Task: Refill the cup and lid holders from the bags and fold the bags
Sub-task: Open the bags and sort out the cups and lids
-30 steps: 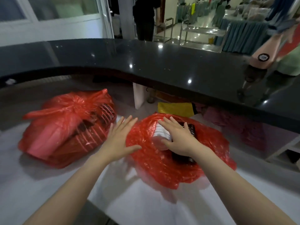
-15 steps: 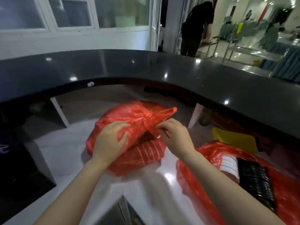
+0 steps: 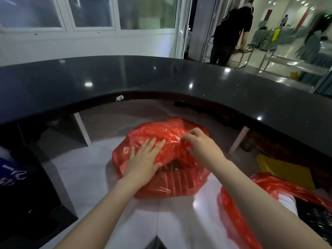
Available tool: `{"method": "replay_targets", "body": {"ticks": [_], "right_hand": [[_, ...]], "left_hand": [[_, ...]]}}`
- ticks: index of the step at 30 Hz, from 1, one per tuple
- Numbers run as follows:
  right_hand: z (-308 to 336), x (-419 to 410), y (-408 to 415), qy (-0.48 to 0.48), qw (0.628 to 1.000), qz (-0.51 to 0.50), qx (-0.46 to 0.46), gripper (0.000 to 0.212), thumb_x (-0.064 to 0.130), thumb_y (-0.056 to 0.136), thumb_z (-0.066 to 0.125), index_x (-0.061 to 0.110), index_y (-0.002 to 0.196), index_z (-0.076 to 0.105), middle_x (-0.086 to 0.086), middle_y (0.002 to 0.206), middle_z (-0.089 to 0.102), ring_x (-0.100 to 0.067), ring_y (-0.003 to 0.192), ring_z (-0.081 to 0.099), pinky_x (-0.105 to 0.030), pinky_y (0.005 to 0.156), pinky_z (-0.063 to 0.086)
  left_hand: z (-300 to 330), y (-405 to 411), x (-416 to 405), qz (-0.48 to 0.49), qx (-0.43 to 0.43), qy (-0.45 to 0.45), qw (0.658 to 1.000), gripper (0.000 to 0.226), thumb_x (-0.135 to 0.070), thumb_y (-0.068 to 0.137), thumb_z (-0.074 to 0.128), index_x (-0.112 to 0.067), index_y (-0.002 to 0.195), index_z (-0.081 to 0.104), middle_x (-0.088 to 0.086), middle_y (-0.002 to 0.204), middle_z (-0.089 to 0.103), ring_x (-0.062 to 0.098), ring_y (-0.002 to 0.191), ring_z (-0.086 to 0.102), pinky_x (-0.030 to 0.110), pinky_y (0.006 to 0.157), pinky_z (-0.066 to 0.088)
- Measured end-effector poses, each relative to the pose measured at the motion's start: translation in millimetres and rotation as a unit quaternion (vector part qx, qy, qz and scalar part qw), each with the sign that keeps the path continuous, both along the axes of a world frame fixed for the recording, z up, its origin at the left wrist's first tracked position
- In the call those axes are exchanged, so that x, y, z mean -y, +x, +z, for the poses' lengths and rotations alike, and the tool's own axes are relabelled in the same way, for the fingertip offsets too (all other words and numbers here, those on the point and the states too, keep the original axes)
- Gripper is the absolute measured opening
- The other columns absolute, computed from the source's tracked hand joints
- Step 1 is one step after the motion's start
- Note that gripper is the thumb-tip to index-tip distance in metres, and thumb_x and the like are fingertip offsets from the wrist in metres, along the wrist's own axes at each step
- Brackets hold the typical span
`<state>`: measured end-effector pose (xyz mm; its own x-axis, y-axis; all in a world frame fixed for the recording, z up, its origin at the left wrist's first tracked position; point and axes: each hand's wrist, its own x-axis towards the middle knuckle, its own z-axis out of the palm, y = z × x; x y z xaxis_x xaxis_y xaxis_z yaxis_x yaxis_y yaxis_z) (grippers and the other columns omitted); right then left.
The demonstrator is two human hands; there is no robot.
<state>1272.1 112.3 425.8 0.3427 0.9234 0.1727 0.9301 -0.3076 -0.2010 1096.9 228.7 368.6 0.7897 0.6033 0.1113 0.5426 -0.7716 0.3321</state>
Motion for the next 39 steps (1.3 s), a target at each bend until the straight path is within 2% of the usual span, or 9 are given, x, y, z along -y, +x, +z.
{"method": "replay_targets", "body": {"ticks": [3,7,11,19,25,28,31,36,39], "right_hand": [[-2,-3,-10,-0.005,1.0,0.006,-0.01,0.031,0.024,0.087,0.064,0.021,0.117,0.056,-0.002,0.112,0.048,-0.031,0.095,0.059,-0.043,0.076,0.049],[0,-4,-17,0.015,0.999,0.023,-0.033,0.022,0.028,0.089,0.062,0.019,0.109,0.058,-0.001,0.106,0.052,-0.029,0.095,0.058,-0.042,0.076,0.048],[5,2,-16,0.036,0.998,0.033,-0.04,0.015,0.029,0.086,0.065,0.023,0.1,0.061,0.003,0.099,0.056,-0.023,0.091,0.059,-0.04,0.074,0.049],[-1,34,50,0.005,0.99,-0.139,0.0,0.016,0.032,0.094,0.052,0.028,0.108,0.056,0.004,0.098,0.048,-0.021,0.088,0.056,-0.039,0.066,0.052],[-10,41,55,0.038,0.975,-0.209,-0.061,0.028,0.02,0.091,0.05,0.019,0.119,0.05,-0.004,0.104,0.049,-0.032,0.1,0.056,-0.04,0.075,0.048],[-6,40,37,0.186,0.971,-0.132,-0.065,0.067,0.007,0.079,0.064,0.012,0.14,0.038,-0.011,0.135,0.045,-0.03,0.126,0.041,-0.042,0.104,0.038],[6,33,16,0.303,0.952,-0.011,0.029,0.074,0.004,0.07,0.072,0.011,0.138,0.043,-0.012,0.136,0.046,-0.027,0.128,0.038,-0.038,0.108,0.03],[10,16,6,-0.026,0.985,0.097,0.139,0.042,0.035,0.081,0.068,0.029,0.122,0.06,0.007,0.129,0.056,-0.022,0.129,0.043,-0.046,0.112,0.024],[5,21,10,-0.108,0.983,0.082,0.121,0.016,0.039,0.091,0.055,0.03,0.102,0.062,0.013,0.111,0.061,-0.014,0.117,0.048,-0.041,0.108,0.024]], "left_hand": [[6,-3,-8,0.026,0.084,-0.036,0.995,0.067,-0.019,0.088,0.062,-0.039,0.146,0.033,-0.004,0.157,0.025,0.017,0.146,0.016,0.048,0.116,0.012],[17,7,-1,0.028,0.208,-0.061,0.976,0.043,-0.038,0.079,0.074,-0.019,0.117,0.066,-0.001,0.123,0.059,0.018,0.118,0.051,0.036,0.107,0.033],[20,20,8,0.056,0.228,-0.035,0.971,0.019,-0.026,0.075,0.077,-0.017,0.084,0.063,-0.001,0.09,0.06,0.022,0.09,0.057,0.037,0.084,0.044],[12,-15,-30,0.266,0.266,-0.108,0.92,0.022,-0.019,0.087,0.065,-0.029,0.076,0.049,-0.012,0.076,0.058,0.006,0.067,0.053,0.022,0.055,0.032],[6,-32,-22,0.334,0.295,-0.171,0.879,0.028,-0.003,0.083,0.052,-0.025,0.1,0.047,-0.003,0.096,0.058,0.022,0.087,0.057,0.031,0.067,0.039],[20,-31,-6,0.264,0.331,-0.146,0.894,0.055,0.004,0.078,0.055,-0.029,0.121,0.044,-0.011,0.118,0.046,0.009,0.106,0.046,0.024,0.082,0.041],[40,-27,9,0.132,0.374,-0.037,0.917,0.06,0.01,0.074,0.055,-0.016,0.127,0.051,-0.011,0.125,0.046,0.007,0.12,0.042,0.03,0.103,0.036],[66,-18,29,-0.079,0.341,0.053,0.935,0.047,-0.001,0.068,0.045,-0.018,0.103,0.072,-0.015,0.11,0.066,0.005,0.119,0.053,0.032,0.112,0.03],[59,-9,25,-0.056,0.138,0.066,0.987,0.042,-0.015,0.083,0.045,-0.031,0.115,0.067,-0.013,0.12,0.066,0.01,0.13,0.046,0.045,0.116,0.01]]}}
